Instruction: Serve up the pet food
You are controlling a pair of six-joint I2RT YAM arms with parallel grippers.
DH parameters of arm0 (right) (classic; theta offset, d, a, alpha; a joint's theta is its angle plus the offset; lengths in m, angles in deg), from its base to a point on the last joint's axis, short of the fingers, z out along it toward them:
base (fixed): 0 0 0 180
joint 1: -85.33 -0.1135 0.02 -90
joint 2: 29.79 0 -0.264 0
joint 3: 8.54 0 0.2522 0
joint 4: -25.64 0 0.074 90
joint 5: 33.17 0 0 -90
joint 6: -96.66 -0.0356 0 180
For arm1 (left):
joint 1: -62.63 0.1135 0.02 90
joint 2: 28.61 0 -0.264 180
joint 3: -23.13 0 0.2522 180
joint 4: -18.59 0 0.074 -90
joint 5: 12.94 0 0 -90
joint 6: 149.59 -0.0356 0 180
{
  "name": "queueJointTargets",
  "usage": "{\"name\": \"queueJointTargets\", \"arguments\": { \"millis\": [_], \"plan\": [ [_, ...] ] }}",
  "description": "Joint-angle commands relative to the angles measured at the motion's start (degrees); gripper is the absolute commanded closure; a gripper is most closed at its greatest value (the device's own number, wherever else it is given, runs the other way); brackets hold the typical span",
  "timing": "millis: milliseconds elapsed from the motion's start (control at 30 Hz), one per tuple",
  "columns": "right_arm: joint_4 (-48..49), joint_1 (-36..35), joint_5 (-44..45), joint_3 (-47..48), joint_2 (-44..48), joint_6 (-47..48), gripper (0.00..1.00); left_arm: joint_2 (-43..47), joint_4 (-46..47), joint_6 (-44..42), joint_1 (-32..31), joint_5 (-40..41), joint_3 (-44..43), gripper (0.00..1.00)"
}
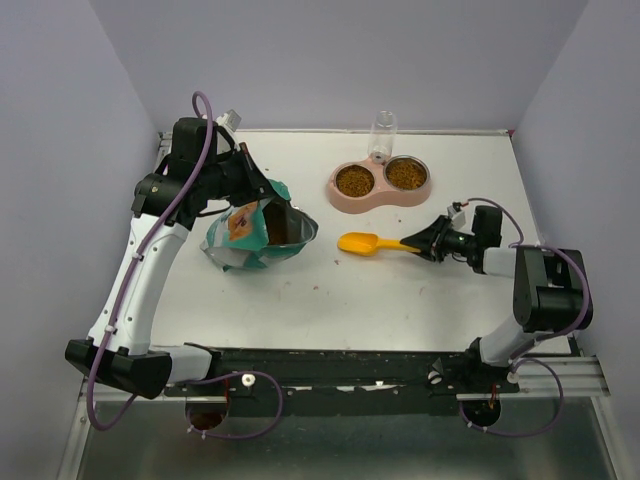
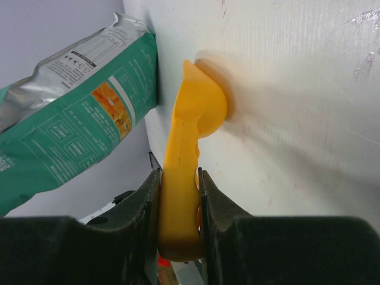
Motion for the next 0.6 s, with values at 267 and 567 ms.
{"name": "queueJointTargets", "arguments": {
  "millis": [267, 567],
  "plan": [
    [-11.42, 0.9, 11.24, 0.12, -5.22, 16.22, 0.75, 2.92, 5.38, 1.49, 0.17, -4.15, -2.34, 1.0],
    [-19.05, 0.98, 16.69, 3.89, -5.84, 18.49, 0.48, 3.01, 5.46, 1.14, 0.17, -4.23, -2.34, 1.0]
  ]
}}
